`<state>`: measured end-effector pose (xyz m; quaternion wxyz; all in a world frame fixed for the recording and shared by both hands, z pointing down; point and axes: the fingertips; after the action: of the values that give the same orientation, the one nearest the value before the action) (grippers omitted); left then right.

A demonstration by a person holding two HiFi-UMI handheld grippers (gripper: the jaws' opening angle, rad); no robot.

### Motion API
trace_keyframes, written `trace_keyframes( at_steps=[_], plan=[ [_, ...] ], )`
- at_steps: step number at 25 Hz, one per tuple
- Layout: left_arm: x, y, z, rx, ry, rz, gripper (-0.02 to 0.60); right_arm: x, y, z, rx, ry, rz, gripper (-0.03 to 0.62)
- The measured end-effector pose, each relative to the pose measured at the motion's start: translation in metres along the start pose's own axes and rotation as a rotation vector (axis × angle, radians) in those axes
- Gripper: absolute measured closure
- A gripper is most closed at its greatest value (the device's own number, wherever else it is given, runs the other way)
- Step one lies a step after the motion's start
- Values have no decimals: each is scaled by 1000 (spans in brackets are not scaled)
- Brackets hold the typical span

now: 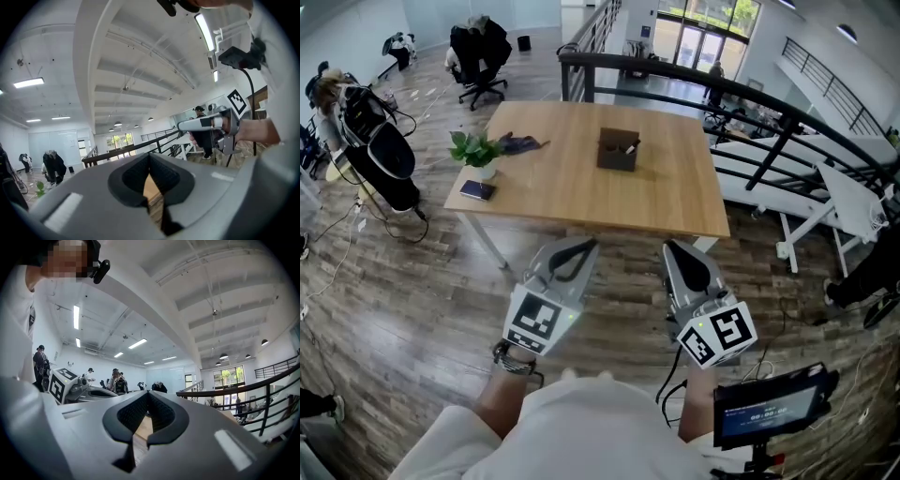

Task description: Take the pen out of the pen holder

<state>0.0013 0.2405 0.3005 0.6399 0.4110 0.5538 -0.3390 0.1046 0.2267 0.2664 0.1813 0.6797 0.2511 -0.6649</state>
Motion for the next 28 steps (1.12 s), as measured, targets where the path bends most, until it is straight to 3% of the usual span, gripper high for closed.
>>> trace_keyframes(
  at_steps=[7, 13, 28],
  plan=[
    [-2, 9, 10, 32, -12, -5, 581, 0, 15, -10, 13, 21, 12, 592],
    [-2, 14, 19, 59, -15, -11, 581, -7, 21, -14, 78, -6, 39, 592],
    [-18, -16, 70, 37, -17, -41, 581, -33, 66, 18, 56, -49, 98, 592]
  ],
)
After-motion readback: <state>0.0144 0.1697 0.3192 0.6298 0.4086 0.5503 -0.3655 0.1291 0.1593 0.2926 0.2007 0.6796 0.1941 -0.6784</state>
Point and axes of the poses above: the fingertips, and each gripper's own axes: z forward along the fingers, y to its right, x out of its top, and after that the axes turned 5 degrees about -z, right-handed
